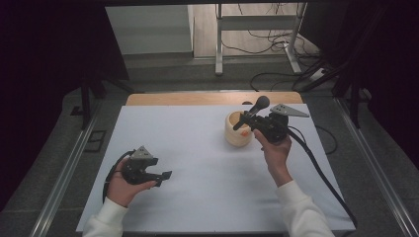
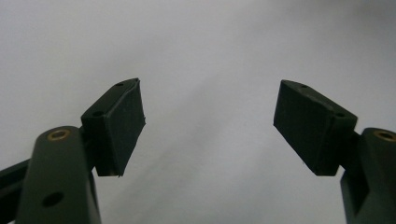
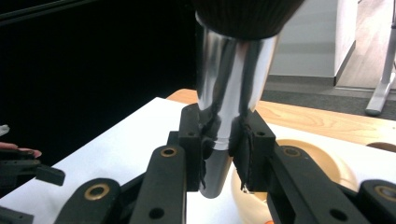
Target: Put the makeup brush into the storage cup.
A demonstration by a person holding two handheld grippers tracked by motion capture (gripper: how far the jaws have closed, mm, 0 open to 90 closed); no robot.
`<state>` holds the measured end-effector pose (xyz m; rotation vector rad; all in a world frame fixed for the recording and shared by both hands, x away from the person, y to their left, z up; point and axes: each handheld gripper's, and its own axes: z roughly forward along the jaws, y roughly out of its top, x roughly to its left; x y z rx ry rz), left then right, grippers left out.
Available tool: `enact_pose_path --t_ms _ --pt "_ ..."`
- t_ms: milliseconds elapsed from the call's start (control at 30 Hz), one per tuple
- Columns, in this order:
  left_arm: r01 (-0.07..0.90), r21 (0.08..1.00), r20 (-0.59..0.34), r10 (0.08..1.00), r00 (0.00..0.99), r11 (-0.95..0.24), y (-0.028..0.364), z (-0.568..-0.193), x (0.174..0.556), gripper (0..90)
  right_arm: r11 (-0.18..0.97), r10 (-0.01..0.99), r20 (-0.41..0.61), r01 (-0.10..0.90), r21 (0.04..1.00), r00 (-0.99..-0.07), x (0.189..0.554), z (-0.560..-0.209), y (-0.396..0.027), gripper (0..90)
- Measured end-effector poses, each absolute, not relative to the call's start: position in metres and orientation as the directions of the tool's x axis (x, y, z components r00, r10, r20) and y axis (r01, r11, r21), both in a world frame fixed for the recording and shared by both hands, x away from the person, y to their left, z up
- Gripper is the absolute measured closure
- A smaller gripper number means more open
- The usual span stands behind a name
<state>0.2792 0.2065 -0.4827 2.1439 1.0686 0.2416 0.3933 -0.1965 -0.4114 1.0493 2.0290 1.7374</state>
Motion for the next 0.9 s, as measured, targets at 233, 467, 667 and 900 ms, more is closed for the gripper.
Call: enact_pose_path --t_ms 233,467,667,900 --pt "0.622 0.673 -0.139 0.757 0.639 -0.401 0.206 -0.483 0.279 24.9 0.000 0.682 0.250 0.342 0.940 -0.688 0.403 -0.410 -0.202 73.7" --pt "0.622 0.670 -0.137 0.757 0.639 -0.404 0.206 -0.484 0.280 25.0 -0.003 0.695 0.241 0.332 0.943 -0.678 0.413 -0.410 -0.204 73.6" --pt "0.620 0.672 -0.135 0.756 0.640 -0.405 0.206 -0.483 0.280 25.0 -0.005 0.710 0.237 0.332 0.943 -0.663 0.419 -0.411 -0.207 73.7" --pt "0.620 0.671 -0.135 0.757 0.640 -0.405 0.206 -0.483 0.279 25.0 0.011 0.731 0.225 0.341 0.940 -0.644 0.426 -0.415 -0.209 73.6"
